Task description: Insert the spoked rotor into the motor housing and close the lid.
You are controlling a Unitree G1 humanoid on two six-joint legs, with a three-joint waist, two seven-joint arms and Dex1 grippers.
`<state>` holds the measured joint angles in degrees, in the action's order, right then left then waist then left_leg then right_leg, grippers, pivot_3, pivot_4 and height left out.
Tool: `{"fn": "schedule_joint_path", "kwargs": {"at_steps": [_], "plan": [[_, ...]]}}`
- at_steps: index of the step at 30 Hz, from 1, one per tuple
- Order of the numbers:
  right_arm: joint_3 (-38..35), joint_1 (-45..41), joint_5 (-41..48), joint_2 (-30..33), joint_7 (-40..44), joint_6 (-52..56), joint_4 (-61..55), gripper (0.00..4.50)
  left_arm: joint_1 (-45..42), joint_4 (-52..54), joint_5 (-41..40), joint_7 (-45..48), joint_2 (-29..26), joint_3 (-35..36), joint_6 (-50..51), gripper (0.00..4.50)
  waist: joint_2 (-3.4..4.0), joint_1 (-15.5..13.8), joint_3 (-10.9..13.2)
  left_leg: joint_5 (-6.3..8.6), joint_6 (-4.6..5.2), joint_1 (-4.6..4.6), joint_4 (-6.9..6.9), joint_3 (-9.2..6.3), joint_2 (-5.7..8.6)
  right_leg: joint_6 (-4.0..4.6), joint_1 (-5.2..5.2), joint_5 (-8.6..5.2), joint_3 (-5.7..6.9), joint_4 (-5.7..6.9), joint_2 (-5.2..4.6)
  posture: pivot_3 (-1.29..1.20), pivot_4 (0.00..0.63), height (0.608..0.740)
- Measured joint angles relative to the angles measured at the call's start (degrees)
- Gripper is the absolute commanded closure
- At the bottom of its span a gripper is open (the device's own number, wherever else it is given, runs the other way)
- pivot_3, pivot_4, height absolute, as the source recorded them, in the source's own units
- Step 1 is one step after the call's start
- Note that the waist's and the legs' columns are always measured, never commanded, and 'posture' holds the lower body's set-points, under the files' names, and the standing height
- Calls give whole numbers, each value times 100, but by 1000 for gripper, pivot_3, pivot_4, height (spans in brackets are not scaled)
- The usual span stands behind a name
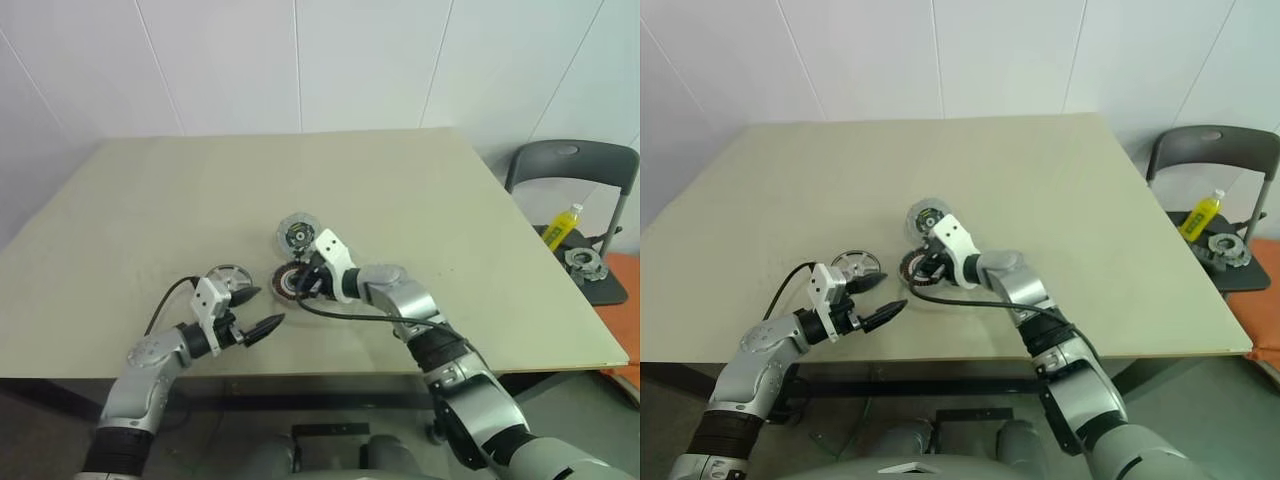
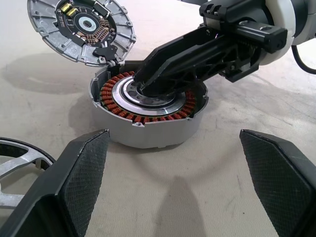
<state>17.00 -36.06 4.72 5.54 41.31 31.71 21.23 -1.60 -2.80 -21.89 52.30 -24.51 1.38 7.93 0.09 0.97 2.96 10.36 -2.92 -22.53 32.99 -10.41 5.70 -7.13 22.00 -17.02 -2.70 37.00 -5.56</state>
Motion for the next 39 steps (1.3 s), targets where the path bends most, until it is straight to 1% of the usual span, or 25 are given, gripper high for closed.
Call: {"fn": "schedule_joint_path", "kwargs": {"at_steps": [21, 23, 26, 28, 34, 39], "plan": [[74, 8, -128, 5, 2, -134, -8, 3832, 0, -154, 1, 54, 0, -12, -98, 0, 1, -5, 0, 0, 0, -1, 0, 0, 0, 0, 1, 0, 0, 0, 0, 0, 0, 740], [73, 8, -128, 6, 4, -142, -6, 3079, 0, -154, 1, 54, 0, -13, -98, 0, 1, -5, 0, 0, 0, -2, 0, 0, 0, -2, 1, -1, 0, 0, 0, 0, 0, 740], [81, 8, -123, 0, 28, -150, -4, 2174, -2, -156, 1, 54, 2, -14, -99, 0, 1, -6, 1, 0, 0, -2, 0, 0, 0, -2, 1, -1, 0, 0, 0, 0, 0, 740], [81, 8, -113, -3, 54, -149, -4, 1455, -6, -158, 2, 54, 2, -14, -106, 0, 1, -12, 1, 0, 0, -2, 0, 0, 0, -3, 1, -1, 0, 0, 0, 0, 0, 740], [-135, 8, 60, -143, -33, -98, 83, 1455, -24, -213, 3, 60, 2, -14, -123, 0, 2, -17, 1, 0, 0, -2, 0, 0, 0, 1, 2, 1, 0, 0, 0, 0, 0, 740], [-400, 7, 245, -227, -117, -95, 164, 1455, -27, -280, 11, 67, 4, -24, -184, 0, 4, -9, 3, -1, 1, -27, 0, -1, 0, 5, 29, 5, 0, 1, 2, 0, 0, 740]]}}
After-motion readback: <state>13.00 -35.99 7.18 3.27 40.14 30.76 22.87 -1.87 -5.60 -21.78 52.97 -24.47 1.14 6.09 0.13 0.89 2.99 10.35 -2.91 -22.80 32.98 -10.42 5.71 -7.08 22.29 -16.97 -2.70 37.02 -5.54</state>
